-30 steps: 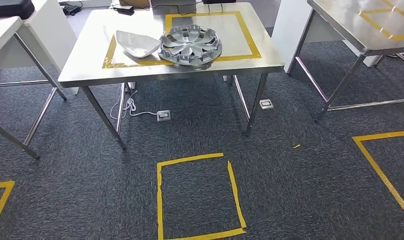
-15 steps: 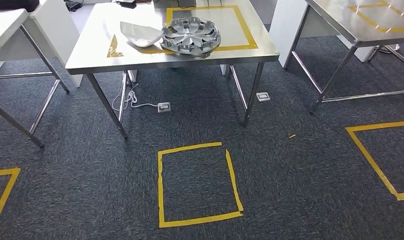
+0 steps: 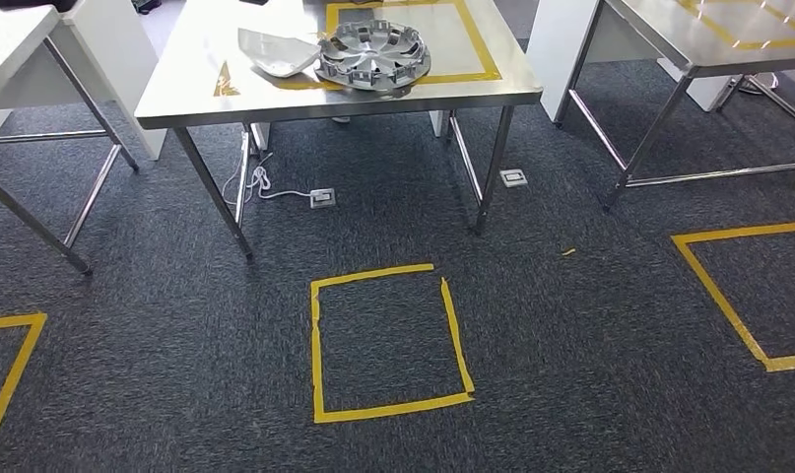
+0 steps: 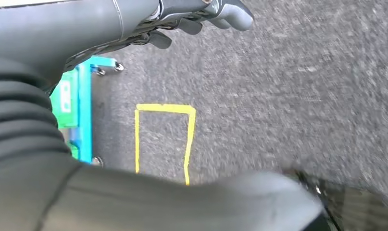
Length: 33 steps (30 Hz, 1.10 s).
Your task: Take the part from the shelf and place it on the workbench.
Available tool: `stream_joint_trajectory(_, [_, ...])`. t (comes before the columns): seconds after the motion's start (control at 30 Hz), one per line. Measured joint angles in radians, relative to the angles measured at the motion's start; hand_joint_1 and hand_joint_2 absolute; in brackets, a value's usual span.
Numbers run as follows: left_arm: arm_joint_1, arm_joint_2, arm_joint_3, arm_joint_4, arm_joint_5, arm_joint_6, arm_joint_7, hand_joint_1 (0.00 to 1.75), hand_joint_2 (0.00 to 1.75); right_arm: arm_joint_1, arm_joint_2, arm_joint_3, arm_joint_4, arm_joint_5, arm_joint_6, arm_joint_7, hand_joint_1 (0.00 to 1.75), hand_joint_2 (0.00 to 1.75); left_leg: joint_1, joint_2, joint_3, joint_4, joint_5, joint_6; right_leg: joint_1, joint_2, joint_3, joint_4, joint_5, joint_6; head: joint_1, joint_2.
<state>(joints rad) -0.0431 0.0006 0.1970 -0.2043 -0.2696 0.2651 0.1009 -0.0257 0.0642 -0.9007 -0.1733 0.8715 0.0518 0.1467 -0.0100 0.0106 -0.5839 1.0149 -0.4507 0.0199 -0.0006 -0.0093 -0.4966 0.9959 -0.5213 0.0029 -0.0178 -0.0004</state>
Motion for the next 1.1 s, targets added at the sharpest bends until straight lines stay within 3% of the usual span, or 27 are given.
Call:
stream_joint_trajectory(0.07, [0.007, 0.0, -0.008, -0.009, 0.015, -0.014, -0.002, 0.0, 1.75, 0.013, 0.0, 0.039, -0.002, -0.046, -0.002, -0.007, 0.0, 1.75, 0.0, 0.0, -0.003, -0.005, 0.003, 0.002, 0.001, -0.001, -0.001, -0.001, 0.003, -0.003, 0.0, 0.0])
stream_joint_trajectory(0.13, [0.016, -0.001, -0.015, -0.017, 0.031, -0.029, -0.007, 0.0, 1.75, 0.024, 0.0, 0.081, -0.009, -0.093, -0.003, -0.016, 0.0, 1.75, 0.002, 0.0, -0.003, -0.009, 0.009, -0.008, 0.002, -0.001, -0.003, 0.0, 0.006, -0.009, 0.0, 0.0])
stream_joint_trajectory(0.3, [0.045, -0.001, -0.038, -0.042, 0.07, -0.067, -0.023, 0.0, 1.75, 0.048, -0.001, 0.205, -0.034, -0.223, -0.013, -0.038, 0.0, 1.75, 0.003, -0.002, 0.001, -0.014, 0.024, -0.021, 0.003, -0.002, -0.009, 0.003, 0.01, -0.015, 0.0, 0.0])
stream_joint_trajectory(0.57, [0.09, -0.001, -0.077, -0.085, 0.133, -0.129, -0.047, 0.0, 1.75, 0.088, -0.014, 0.408, -0.086, -0.427, -0.023, -0.072, 0.0, 1.75, 0.003, -0.003, -0.003, -0.014, 0.024, -0.023, 0.002, -0.002, -0.013, 0.003, 0.011, -0.015, 0.0, 0.0])
stream_joint_trajectory(0.6, [0.095, -0.001, -0.083, -0.09, 0.141, -0.136, -0.051, 0.0, 1.31, 0.093, -0.015, 0.436, -0.093, -0.453, -0.025, -0.077, 0.0, 1.75, 0.003, -0.003, -0.003, -0.014, 0.024, -0.023, 0.002, -0.002, -0.014, 0.003, 0.011, -0.015, 0.0, 0.0])
stream_joint_trajectory(0.7, [0.112, -0.001, -0.098, -0.106, 0.164, -0.158, -0.06, 0.0, 0.0, 0.108, -0.02, 0.512, -0.113, -0.526, -0.032, -0.089, 0.0, 0.44, 0.003, -0.003, -0.004, -0.013, 0.024, -0.022, 0.002, -0.002, -0.014, 0.003, 0.011, -0.015, 0.0, 0.0])
stream_joint_trajectory(0.73, [0.118, -0.001, -0.103, -0.112, 0.171, -0.165, -0.062, 0.0, 0.0, 0.113, -0.022, 0.536, -0.119, -0.55, -0.034, -0.093, 0.0, 0.0, 0.003, -0.003, -0.005, -0.013, 0.024, -0.022, 0.001, -0.002, -0.014, 0.003, 0.011, -0.014, 0.0, 0.0])
stream_joint_trajectory(1.1, [0.169, -0.001, -0.15, -0.161, 0.25, -0.242, -0.093, 0.0, 0.0, 0.158, -0.037, 0.771, -0.174, -0.806, -0.048, -0.136, 0.0, 0.0, 0.003, -0.003, -0.005, -0.012, 0.024, -0.022, 0.0, -0.002, -0.015, 0.003, 0.012, -0.012, 0.0, 0.0])
